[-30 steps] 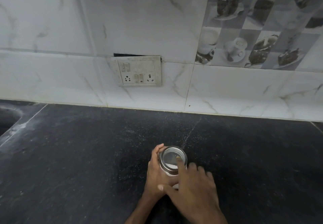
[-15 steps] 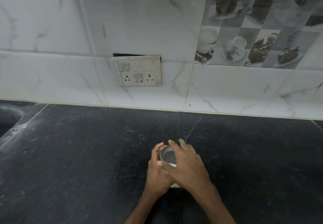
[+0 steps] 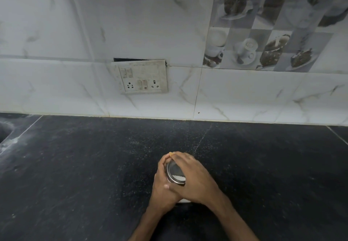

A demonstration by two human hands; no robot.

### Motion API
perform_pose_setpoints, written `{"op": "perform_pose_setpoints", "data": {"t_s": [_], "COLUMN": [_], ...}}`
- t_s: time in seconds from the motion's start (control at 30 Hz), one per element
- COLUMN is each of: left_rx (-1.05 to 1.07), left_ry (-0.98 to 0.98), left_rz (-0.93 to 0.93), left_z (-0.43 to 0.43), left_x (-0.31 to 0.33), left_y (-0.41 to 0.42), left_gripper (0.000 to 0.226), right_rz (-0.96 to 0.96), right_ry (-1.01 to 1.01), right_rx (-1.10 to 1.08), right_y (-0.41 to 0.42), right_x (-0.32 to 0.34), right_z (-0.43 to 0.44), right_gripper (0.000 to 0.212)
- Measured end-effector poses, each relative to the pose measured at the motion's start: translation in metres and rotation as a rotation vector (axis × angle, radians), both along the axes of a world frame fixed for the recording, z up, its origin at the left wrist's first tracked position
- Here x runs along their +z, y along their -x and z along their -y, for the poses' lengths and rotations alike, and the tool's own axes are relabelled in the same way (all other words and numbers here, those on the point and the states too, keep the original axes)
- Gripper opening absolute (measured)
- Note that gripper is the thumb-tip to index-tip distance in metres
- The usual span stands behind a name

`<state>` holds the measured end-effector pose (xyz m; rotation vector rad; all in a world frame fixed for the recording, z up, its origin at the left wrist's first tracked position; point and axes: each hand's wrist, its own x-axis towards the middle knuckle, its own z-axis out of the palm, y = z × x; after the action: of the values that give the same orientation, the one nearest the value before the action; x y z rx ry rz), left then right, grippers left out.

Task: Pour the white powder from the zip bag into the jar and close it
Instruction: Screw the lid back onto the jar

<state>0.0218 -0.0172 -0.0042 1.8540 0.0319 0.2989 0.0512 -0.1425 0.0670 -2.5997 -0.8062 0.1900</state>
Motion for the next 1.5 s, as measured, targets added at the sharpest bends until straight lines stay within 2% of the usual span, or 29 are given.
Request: {"op": "perform_pose_setpoints", "data": {"t_s": [0.07,0.2,0.3,0.43,0.53,0.63,0.73,0.87,0.97,1.13,1.5], "left_rx": [-0.031,-0.033,-0.035,-0.132,-0.169,-0.125,-0.102,-0.067,-0.064,-0.033,-0.136], "left_ry": [-0.042,-0.037,-0.033,-0.068,-0.081,-0.094,-0.117,-0.147,-0.152,-0.123,-0.160], "left_rz": [-0.014,-0.020,-0.044,-0.047,-0.056,-0.060,-0.036,-0.019,-0.010,0.011,0.032], "left_z": [-0.003,-0.004,-0.005,-0.015,-0.019,-0.018,-0.018,-0.016,-0.016,-0.021,-0.040], "left_x": [0.001,-0.001,0.001,0.005,0.002,-0.001,-0.007,-0.005,-0.007,-0.008,0.007], "left_y": [0.000,-0.001,-0.001,-0.005,-0.009,-0.009,-0.007,-0.009,-0.015,-0.045,-0.163], "left_gripper": [0.109,0.092,0.083,0.105,0.110,0.109,0.096,0.089,0.092,0.079,0.060], "right_rz": [0.108,0.285,0.255,0.109,0.055,0.128,0.192,0.173,0.172,0.166,0.258], "right_ry": [-0.061,-0.121,-0.135,-0.096,-0.213,-0.330,-0.474,-0.752,-0.868,-0.924,-0.837], "right_rx": [-0.002,-0.126,-0.202,0.022,0.076,-0.029,-0.167,-0.380,-0.464,-0.471,-0.532], "right_y": [0.001,0.016,0.017,-0.008,-0.012,0.000,0.011,0.020,0.017,-0.013,-0.129], "right_x": [-0.011,-0.028,-0.031,-0.014,-0.020,-0.039,-0.051,-0.071,-0.079,-0.079,-0.078], "right_z": [0.001,-0.013,-0.017,0.006,0.013,0.006,-0.006,-0.015,-0.020,-0.030,-0.053], "right_gripper": [0.072,0.053,0.060,0.080,0.076,0.074,0.073,0.088,0.093,0.088,0.078]}}
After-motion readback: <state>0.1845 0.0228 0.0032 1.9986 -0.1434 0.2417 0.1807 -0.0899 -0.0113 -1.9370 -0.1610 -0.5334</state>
